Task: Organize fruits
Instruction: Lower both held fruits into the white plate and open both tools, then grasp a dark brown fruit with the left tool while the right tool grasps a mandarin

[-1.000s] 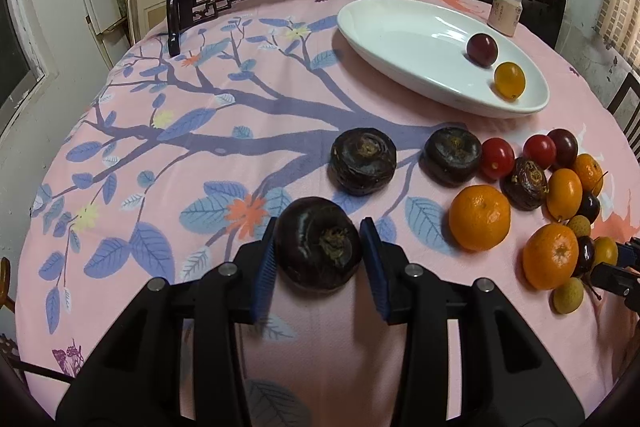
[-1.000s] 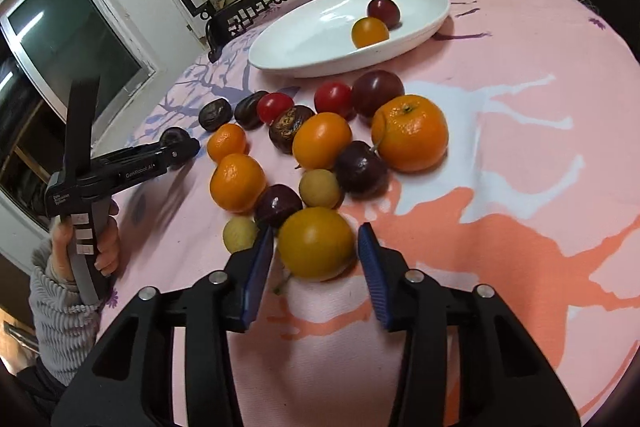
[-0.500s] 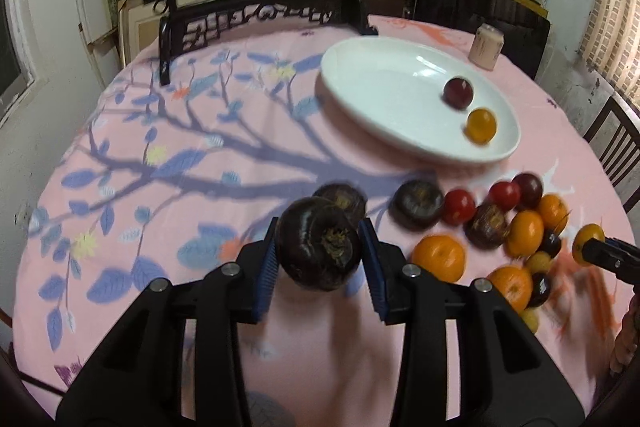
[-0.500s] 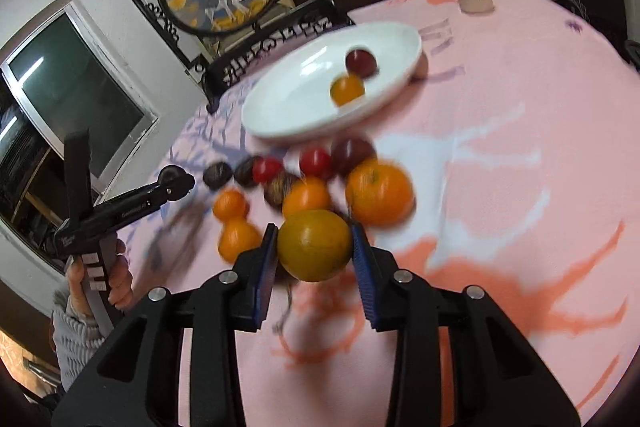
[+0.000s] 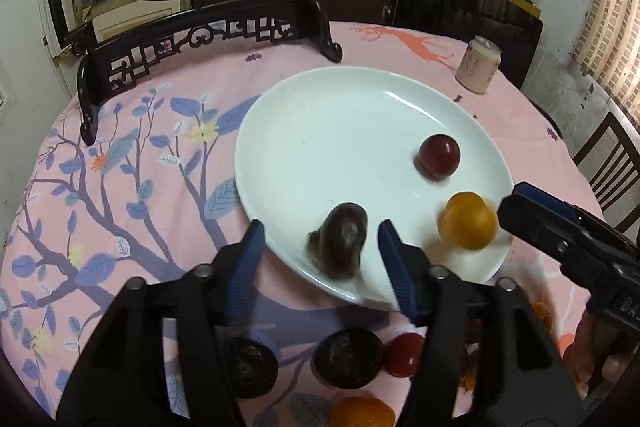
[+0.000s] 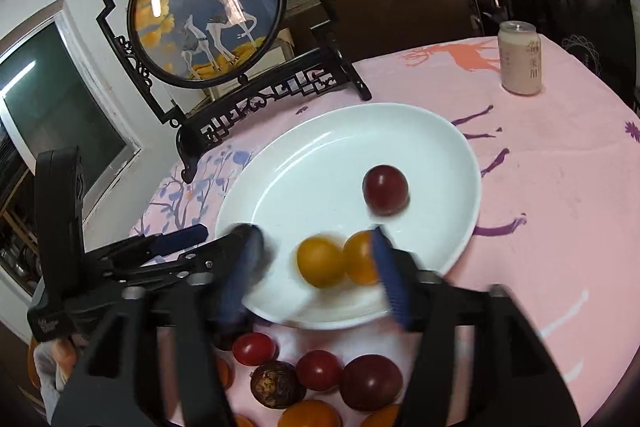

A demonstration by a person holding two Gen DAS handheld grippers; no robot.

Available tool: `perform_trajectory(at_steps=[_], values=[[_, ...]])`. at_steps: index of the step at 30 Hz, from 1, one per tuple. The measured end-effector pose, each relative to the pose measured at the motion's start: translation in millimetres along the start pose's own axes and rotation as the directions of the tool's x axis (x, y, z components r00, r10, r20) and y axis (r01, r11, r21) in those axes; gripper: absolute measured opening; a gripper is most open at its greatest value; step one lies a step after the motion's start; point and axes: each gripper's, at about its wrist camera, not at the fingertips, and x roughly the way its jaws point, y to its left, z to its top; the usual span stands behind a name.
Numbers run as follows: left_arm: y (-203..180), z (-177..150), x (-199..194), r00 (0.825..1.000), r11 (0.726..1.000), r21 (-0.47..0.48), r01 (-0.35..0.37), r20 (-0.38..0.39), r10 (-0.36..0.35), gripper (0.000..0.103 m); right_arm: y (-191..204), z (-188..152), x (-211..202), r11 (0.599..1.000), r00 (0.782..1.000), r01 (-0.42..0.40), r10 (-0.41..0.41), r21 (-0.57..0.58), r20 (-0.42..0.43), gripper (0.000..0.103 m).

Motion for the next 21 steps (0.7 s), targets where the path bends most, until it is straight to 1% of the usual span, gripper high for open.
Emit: perform_trajectory(at_steps=[3, 4, 7, 12, 15, 17, 21], values=[[3, -2, 0, 1.0, 1.0, 0.008, -0.01, -0.008, 0.01, 0.063, -4, -3, -10, 1.0, 1.0, -0.01, 0.01, 0.017, 0.018, 0.062], [6, -4, -2, 1.0, 1.0, 0.008, -0.025, -0.001, 0.025, 0.063, -6, -5, -12, 1.0, 1.0, -0.008, 0.008, 0.019, 0.017, 0.062], [12, -9, -10, 0.998, 0.998, 0.009, -0.056, 0.017, 0.055, 0.063, -8, -12, -14, 0.999, 1.0, -0.002, 0.002, 0.036, 0.0, 0.062], [30, -18, -24, 0.995, 0.995, -0.013, -0.095, 0.035, 0.096, 0.066, -11, -25, -21, 0.998, 0.999, 0.029, -0.029, 0.053, -0.015, 0.062], [40, -31, -32, 0.994, 0.994, -0.028, -0.109, 0.025, 0.11, 0.066, -14, -32, -30, 0.997, 0.999, 0.033, -0.032, 0.068, -0.015, 0.063], [45, -41, -35, 0.993, 0.993, -0.034, -0.117, 0.01, 0.117, 0.067, -17, -35, -36, 0.996, 0.999, 0.035, -0.035, 0.084, -0.007, 0.067], [48, -61, -41, 0.988, 0.987, -0.028, -0.155, 0.003, 0.156, 0.071, -20, -39, -43, 0.994, 0.999, 0.046, -0.046, 0.101, 0.005, 0.069]])
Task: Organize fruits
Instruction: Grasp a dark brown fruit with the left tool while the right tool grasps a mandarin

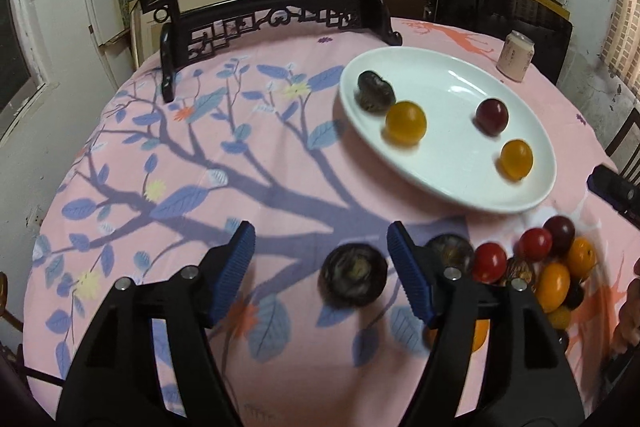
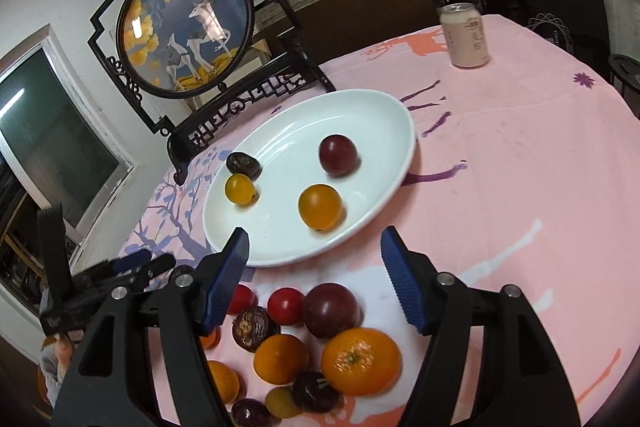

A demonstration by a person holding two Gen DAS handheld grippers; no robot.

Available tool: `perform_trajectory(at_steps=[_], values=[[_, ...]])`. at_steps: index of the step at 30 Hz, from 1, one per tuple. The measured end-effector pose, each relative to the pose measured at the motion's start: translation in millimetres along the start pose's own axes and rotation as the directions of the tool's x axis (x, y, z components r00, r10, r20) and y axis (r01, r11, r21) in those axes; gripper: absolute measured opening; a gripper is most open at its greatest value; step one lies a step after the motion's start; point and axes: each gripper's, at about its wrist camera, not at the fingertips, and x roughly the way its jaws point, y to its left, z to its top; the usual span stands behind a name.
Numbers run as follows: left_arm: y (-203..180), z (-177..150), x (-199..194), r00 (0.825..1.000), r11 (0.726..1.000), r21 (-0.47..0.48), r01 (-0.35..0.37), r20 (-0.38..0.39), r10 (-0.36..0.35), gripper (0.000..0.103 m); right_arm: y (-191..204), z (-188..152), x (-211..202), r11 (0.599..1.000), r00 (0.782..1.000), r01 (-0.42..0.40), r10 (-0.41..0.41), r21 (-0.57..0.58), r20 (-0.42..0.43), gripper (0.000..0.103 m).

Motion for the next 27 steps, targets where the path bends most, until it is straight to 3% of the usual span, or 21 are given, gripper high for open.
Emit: perform_trajectory(at_steps=[6, 15, 18, 22, 24, 27], values=[[-7, -14, 5, 0.999, 0.999, 0.038, -0.033, -0.028, 0.034, 0.072, -7, -7, -10, 0.999, 1.0, -0.001, 0.001, 0.036, -0.002, 0.069], [-15, -19, 15, 0.999, 0.998, 0.065, -0.012, -0.051, 0.015, 0.076, -11, -13, -14, 0.999, 1.0, 0.008, -0.007, 0.05, -0.015, 0.069], [-16, -21, 24, 0.995, 0.995, 0.086, -0.05, -0.081, 0.057, 0.078, -11, -13, -15, 0.999, 1.0, 0.013, -0.013, 0.051, -0.009, 0.069], [4, -18, 25, 0.991, 0.995, 0.02, -0.102, -0.086, 0.103, 0.079, -12, -15, -14, 0.998, 1.0, 0.02, -0.019, 0.052, -0.022, 0.069], [12, -17, 27, 0.991, 0.996, -0.019, -0.09, -0.096, 0.088, 0.078, -11, -16, -10, 0.998, 0.998, 0.025, -0.023, 0.05, -0.051, 0.069], [6, -18, 25, 0.99, 0.993, 0.014, -0.12, -0.076, 0.121, 0.077, -10, -20, -1, 0.999, 0.995, 0.005, 0.0, 0.051, -0.102, 0.069]])
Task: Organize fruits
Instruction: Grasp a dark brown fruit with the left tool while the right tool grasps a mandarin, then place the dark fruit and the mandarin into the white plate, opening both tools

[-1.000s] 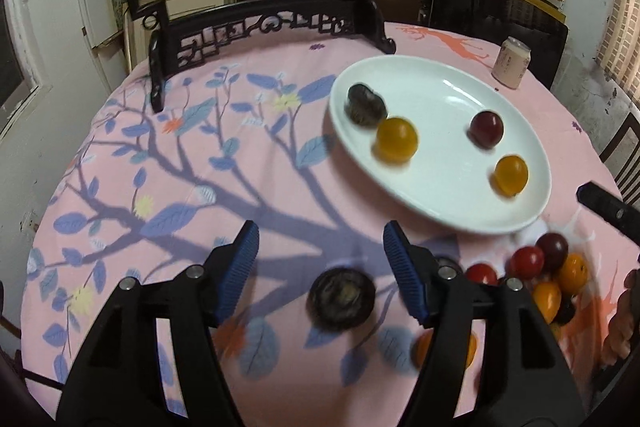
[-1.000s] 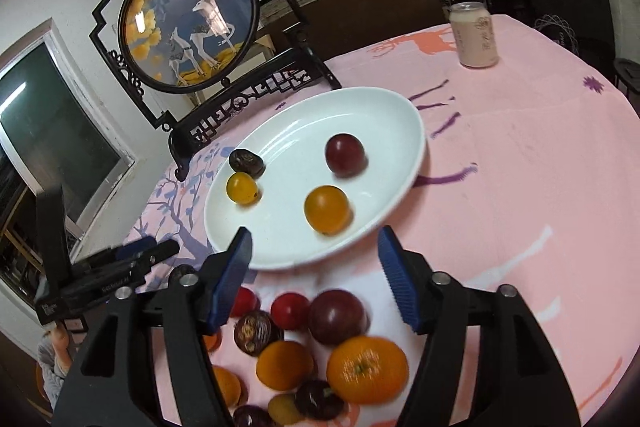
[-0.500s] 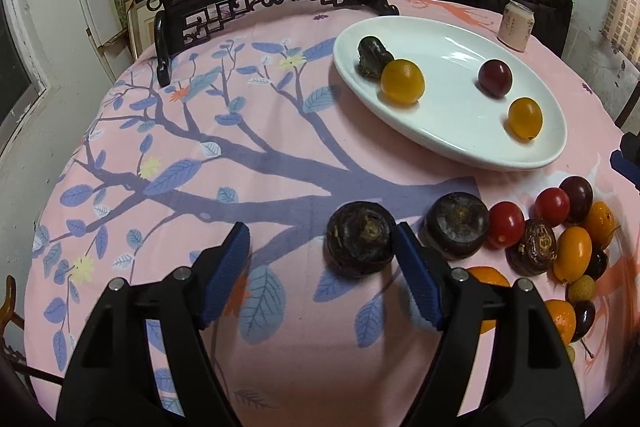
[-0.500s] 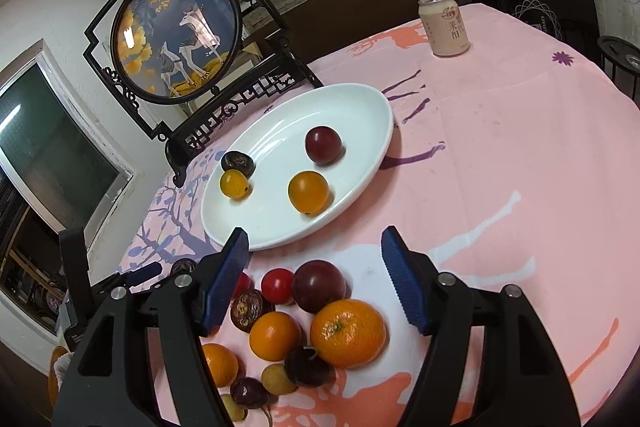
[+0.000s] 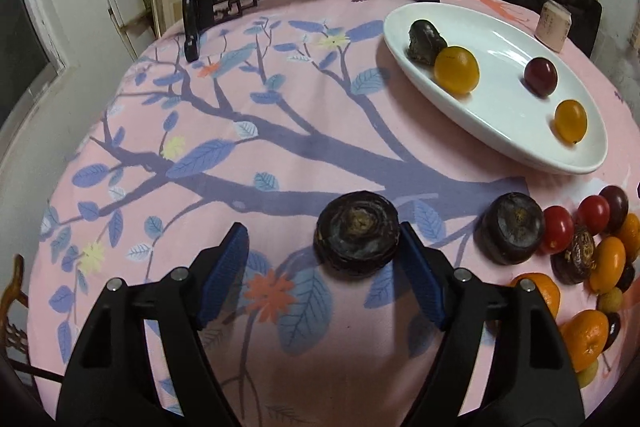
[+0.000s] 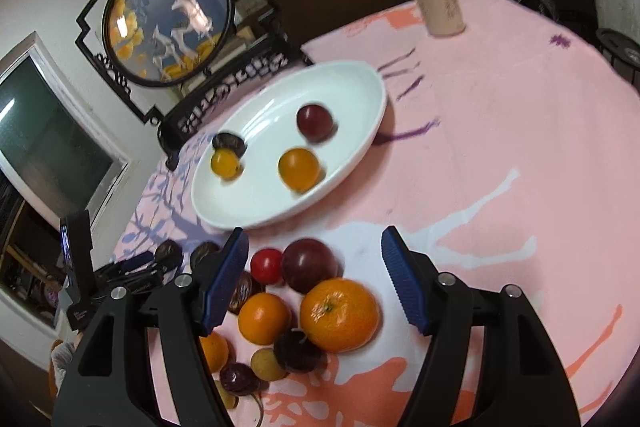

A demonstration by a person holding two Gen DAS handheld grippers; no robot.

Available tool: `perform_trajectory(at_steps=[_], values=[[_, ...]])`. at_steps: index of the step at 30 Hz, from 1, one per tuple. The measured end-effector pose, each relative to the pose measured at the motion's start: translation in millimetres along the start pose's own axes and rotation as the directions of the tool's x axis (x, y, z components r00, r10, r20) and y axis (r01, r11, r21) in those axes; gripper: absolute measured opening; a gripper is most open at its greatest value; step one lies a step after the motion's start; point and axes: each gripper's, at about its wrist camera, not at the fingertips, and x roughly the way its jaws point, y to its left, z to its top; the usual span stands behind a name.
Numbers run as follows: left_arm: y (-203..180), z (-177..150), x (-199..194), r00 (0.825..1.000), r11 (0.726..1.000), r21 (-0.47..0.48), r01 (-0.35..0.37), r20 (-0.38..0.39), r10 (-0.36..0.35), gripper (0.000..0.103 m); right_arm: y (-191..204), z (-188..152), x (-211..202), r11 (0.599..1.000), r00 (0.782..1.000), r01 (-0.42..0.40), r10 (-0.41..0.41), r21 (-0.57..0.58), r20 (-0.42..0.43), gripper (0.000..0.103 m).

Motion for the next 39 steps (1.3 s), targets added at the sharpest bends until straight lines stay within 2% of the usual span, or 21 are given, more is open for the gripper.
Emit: perform_trajectory(at_steps=[3, 7, 12, 15, 18, 20, 23, 26, 30, 33, 36, 39], values=[[-3, 0, 0, 1.0, 1.0, 0.017, -0.015, 0.015, 0.015, 0.076, 2, -1, 4, 1.0, 1.0, 0.014, -0.015, -0.017, -0.018, 0.069], [2, 0, 3, 1.0, 1.0, -0.011, 0.003, 0.015, -0.003, 0.079, -5, -6, 2, 0.999, 0.998, 0.046, -0.046, 0.005, -0.032, 0.069], [4, -1, 4, 1.0, 0.999, -0.025, 0.021, 0.016, -0.021, 0.082, -9, -23, -8, 0.999, 0.998, 0.046, -0.045, 0.008, -0.048, 0.069], [1, -1, 3, 1.0, 1.0, -0.012, 0.006, 0.02, -0.006, 0.082, -9, -26, -2, 0.999, 0.996, 0.05, -0.049, 0.01, -0.074, 0.058], [0, -1, 2, 0.999, 1.0, -0.007, 0.028, 0.024, -0.028, 0.071, -5, -28, 3, 0.998, 0.994, 0.059, -0.06, -0.011, -0.091, 0.054], [-3, 0, 0, 0.998, 0.998, 0.006, 0.059, 0.027, -0.059, 0.055, 4, -32, 5, 0.992, 0.991, 0.1, -0.106, -0.071, -0.085, 0.05], [-12, -2, -2, 0.998, 0.998, 0.044, 0.054, 0.041, -0.056, 0.041, 16, -36, 7, 0.973, 0.982, 0.171, -0.182, -0.154, -0.058, 0.046], [-16, -2, -4, 0.998, 0.997, 0.061, 0.05, 0.047, -0.053, 0.04, 8, -32, 4, 0.972, 0.978, 0.199, -0.205, -0.128, -0.041, 0.045], [-11, 0, -3, 0.996, 0.996, 0.042, 0.074, 0.039, -0.075, 0.04, -19, -24, -5, 0.969, 0.969, 0.244, -0.245, -0.024, -0.023, 0.046], [-14, -1, -3, 0.997, 0.997, 0.056, 0.057, 0.043, -0.06, 0.04, -18, -24, -5, 0.968, 0.969, 0.247, -0.247, -0.035, -0.014, 0.045], [-13, -1, -2, 0.997, 0.997, 0.049, 0.066, 0.042, -0.068, 0.04, -18, -21, -17, 0.981, 0.98, 0.194, -0.194, -0.014, 0.042, 0.045], [-10, 0, -3, 0.996, 0.996, 0.04, 0.076, 0.045, -0.078, 0.039, -13, -19, -26, 0.983, 0.979, 0.181, -0.178, -0.023, 0.096, 0.045]])
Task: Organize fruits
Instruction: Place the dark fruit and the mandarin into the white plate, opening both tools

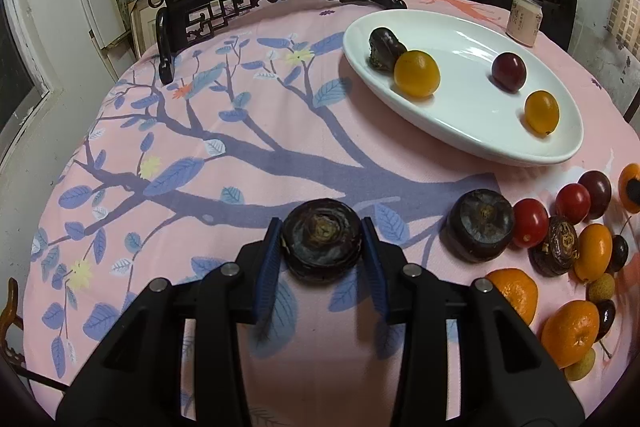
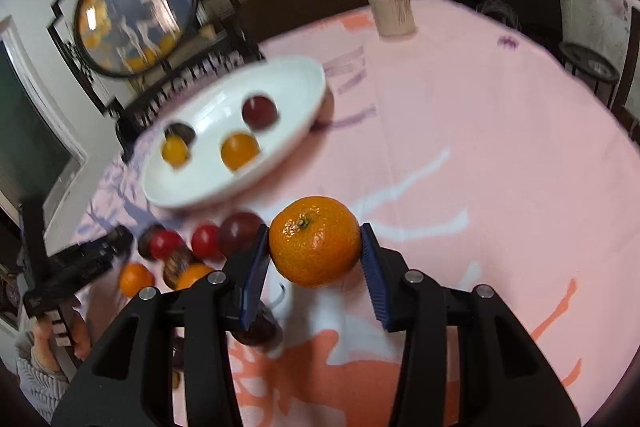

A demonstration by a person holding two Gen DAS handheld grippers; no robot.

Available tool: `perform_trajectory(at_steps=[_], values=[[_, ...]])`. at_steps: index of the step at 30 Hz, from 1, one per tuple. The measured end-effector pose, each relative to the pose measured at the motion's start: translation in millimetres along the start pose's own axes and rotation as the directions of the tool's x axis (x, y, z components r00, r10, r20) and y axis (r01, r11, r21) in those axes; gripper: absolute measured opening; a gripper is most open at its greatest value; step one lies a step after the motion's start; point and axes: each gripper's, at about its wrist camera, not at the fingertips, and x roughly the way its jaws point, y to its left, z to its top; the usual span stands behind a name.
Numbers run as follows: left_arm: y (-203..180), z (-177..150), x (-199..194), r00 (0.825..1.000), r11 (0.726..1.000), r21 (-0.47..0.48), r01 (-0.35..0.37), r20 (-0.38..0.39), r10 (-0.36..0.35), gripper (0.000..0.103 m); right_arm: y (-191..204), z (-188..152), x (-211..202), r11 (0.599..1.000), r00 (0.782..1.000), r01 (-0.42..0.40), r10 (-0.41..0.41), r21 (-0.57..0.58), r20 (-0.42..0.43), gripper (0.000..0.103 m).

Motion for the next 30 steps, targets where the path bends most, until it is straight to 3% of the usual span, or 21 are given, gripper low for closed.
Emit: perform_trajectory(at_steps=[3, 5, 7, 11, 14, 16, 17, 22, 30], values=[[6, 5, -9, 0.999, 0.999, -0.03, 0.027, 0.033, -0.026, 0.039, 7, 8, 2, 0.999, 0.999, -0.041, 0.041, -0.008, -0.008, 0.045], [11, 17, -14, 0.994, 0.992, -0.073, 0.101, 0.04, -0.098, 0.039, 18, 22, 5, 0.998, 0.999, -0.046, 0.046, -0.036, -0.012, 0.045], [9, 31, -18, 0.991, 0.989, -0.083, 0.125, 0.049, -0.121, 0.039, 29, 40, 11, 0.997, 0.999, -0.044, 0.044, -0.063, -0.009, 0.045], [-21, 71, -20, 0.989, 0.991, -0.043, 0.128, 0.085, -0.124, 0.04, 51, 70, 42, 0.995, 0.998, -0.064, 0.062, -0.079, -0.027, 0.045], [-43, 86, -7, 0.986, 0.988, -0.029, 0.148, 0.084, -0.146, 0.04, 58, 77, 73, 0.988, 0.988, -0.148, 0.145, -0.039, -0.057, 0.046], [-53, 86, 6, 0.986, 0.989, -0.026, 0.147, 0.08, -0.145, 0.045, 58, 76, 76, 0.986, 0.988, -0.156, 0.155, -0.049, -0.029, 0.054], [-55, 85, 10, 0.987, 0.989, -0.016, 0.145, 0.07, -0.143, 0.054, 58, 76, 75, 0.986, 0.988, -0.155, 0.154, -0.064, -0.024, 0.062], [-48, 86, 4, 0.983, 0.985, -0.033, 0.168, 0.083, -0.165, 0.067, 46, 78, 53, 0.981, 0.981, -0.186, 0.188, -0.051, 0.043, 0.062], [-42, 56, -9, 0.99, 0.993, 0.012, 0.114, 0.084, -0.114, 0.071, 33, 57, 33, 0.987, 0.986, -0.162, 0.162, -0.006, 0.029, 0.062]])
